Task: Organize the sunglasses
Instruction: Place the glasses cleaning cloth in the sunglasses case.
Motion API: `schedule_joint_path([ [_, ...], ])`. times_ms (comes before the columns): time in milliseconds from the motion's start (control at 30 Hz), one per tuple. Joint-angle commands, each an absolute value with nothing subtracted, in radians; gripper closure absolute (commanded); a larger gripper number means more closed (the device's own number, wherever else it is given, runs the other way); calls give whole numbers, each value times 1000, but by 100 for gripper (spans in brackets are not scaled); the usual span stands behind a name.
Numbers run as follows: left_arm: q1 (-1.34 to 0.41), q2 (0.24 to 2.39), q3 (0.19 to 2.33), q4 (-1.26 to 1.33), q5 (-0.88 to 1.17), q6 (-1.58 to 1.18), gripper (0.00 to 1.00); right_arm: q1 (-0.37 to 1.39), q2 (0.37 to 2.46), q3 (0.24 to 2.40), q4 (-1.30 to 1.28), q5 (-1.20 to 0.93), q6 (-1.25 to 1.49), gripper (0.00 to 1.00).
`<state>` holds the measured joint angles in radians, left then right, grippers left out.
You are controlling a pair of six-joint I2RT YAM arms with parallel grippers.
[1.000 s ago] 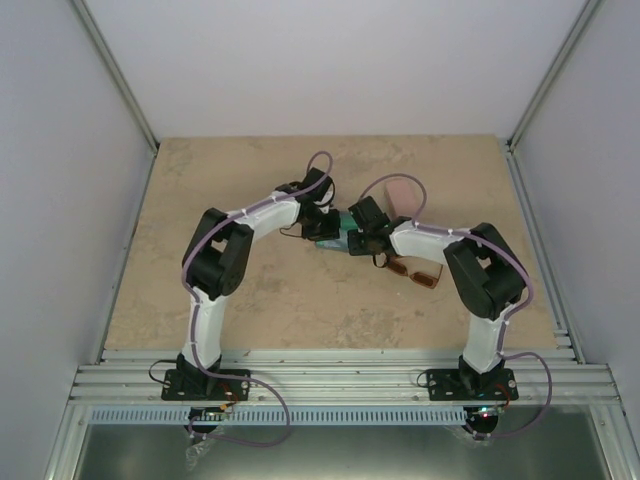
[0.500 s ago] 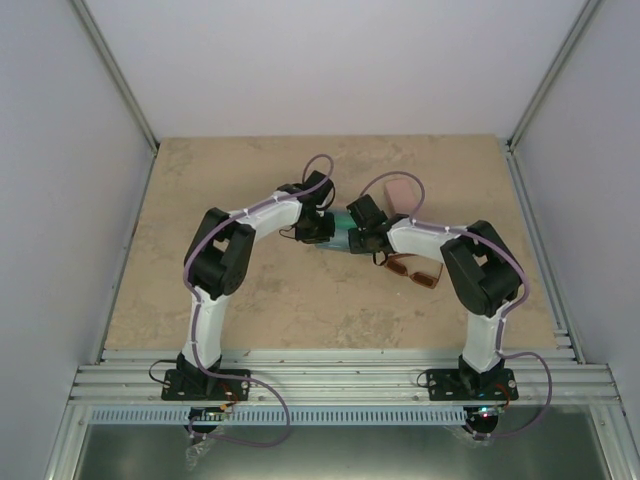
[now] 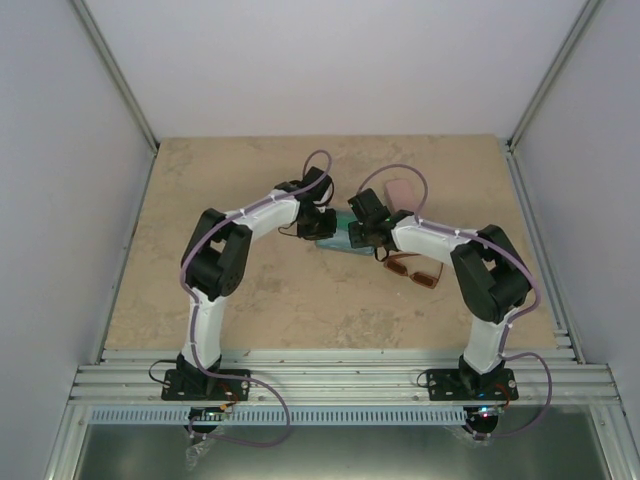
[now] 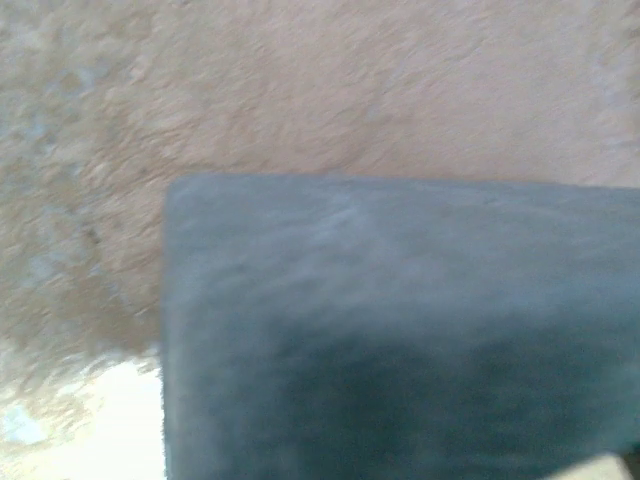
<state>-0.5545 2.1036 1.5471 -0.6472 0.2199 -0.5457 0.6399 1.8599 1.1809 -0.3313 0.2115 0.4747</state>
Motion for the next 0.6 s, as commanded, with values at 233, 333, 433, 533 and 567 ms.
schedule_joint_path([
  [233, -551, 2128, 1546, -535, 300, -560, 91, 637, 1930, 1180, -179, 55, 479, 86],
  [333, -552, 2131, 1537, -532, 284, -562, 91, 638, 1938, 1178, -167, 52, 477, 87],
  [433, -551, 2131, 1529, -530, 259, -566, 91, 637, 1941, 1166, -141, 52, 473, 87],
  [533, -551, 2135, 1525, -536, 225, -567, 91, 638, 1957, 1169, -140, 56, 472, 87],
  [567, -552, 2136, 1524, -535, 216, -568, 91, 638, 1961, 1167, -139, 57, 472, 87],
])
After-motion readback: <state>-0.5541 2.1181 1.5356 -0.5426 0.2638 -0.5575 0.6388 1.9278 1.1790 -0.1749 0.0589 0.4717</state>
